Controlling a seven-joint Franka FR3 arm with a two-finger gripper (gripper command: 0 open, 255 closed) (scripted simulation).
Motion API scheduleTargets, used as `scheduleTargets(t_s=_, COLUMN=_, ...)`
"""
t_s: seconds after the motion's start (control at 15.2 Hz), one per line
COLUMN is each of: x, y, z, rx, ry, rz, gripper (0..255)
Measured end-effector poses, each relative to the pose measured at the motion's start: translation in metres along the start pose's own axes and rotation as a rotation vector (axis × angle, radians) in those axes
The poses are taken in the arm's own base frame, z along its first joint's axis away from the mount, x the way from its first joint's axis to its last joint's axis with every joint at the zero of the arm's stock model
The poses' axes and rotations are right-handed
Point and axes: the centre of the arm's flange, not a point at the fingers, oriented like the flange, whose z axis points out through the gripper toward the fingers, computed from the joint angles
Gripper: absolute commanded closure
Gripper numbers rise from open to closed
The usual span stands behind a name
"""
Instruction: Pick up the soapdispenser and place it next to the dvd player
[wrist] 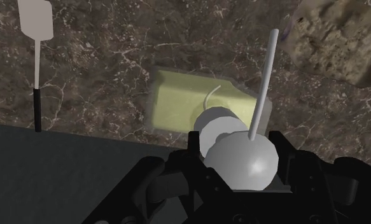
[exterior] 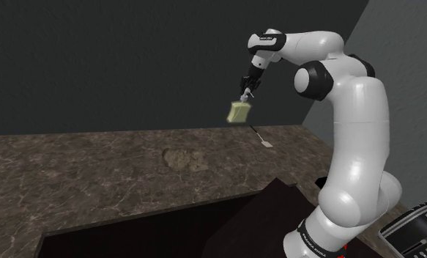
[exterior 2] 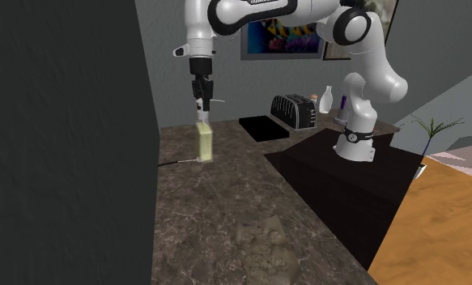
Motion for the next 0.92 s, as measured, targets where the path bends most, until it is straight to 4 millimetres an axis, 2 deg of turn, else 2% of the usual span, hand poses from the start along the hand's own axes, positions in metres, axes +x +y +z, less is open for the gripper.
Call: scheduleTargets(t_s=0.92, x=0.007, y=-0.011, z=-0.072, rx=0.0, ry=0.0, rz=0.0, gripper=255)
